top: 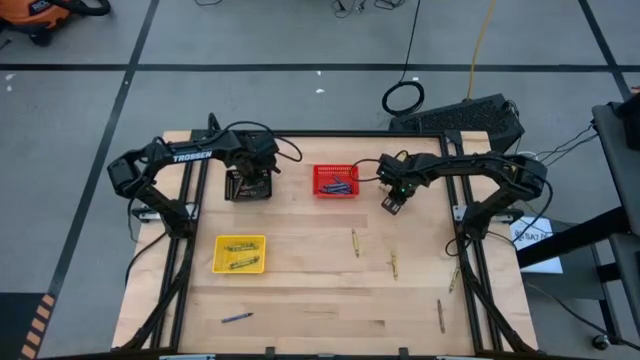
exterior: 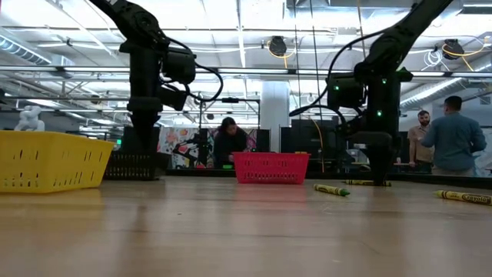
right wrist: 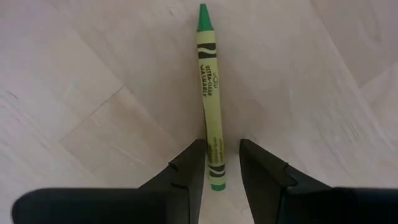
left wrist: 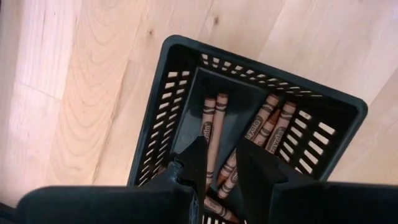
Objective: Sort crayons
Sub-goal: Put the green crayon into the yellow bin
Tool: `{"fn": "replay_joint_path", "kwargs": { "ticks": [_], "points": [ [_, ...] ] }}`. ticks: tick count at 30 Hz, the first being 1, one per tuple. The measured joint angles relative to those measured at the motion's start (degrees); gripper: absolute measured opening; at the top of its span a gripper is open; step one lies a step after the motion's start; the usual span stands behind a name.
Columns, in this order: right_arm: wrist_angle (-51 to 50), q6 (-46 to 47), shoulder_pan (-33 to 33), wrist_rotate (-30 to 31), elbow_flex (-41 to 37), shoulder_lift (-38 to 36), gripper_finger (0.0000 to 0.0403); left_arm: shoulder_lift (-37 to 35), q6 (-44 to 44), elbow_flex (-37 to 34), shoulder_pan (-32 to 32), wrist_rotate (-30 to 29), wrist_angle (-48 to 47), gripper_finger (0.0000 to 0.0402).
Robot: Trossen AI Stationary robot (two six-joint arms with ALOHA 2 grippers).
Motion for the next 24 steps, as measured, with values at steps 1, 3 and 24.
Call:
{"fn": "replay_joint_path", "kwargs": {
  "ticks": [1,3,24],
  "points": [
    [0.46,0.0,0.0,0.02,-0.29,-0.04,0.0091,0.0,0.0,0.0,0.0,-0.01,0.17,0.0077],
    [1.29,0.04,-0.01,0.11,-0.83,-0.12,0.009,0.0,0.03,0.0,0.0,-0.02,1.49,0.0077],
    [-0.67,7.74,-0.1,-3.45,0.37,0.21,0.0002,0.0,4.87,0.09,-3.63,3.16,3.3,0.0077]
  ]
}}
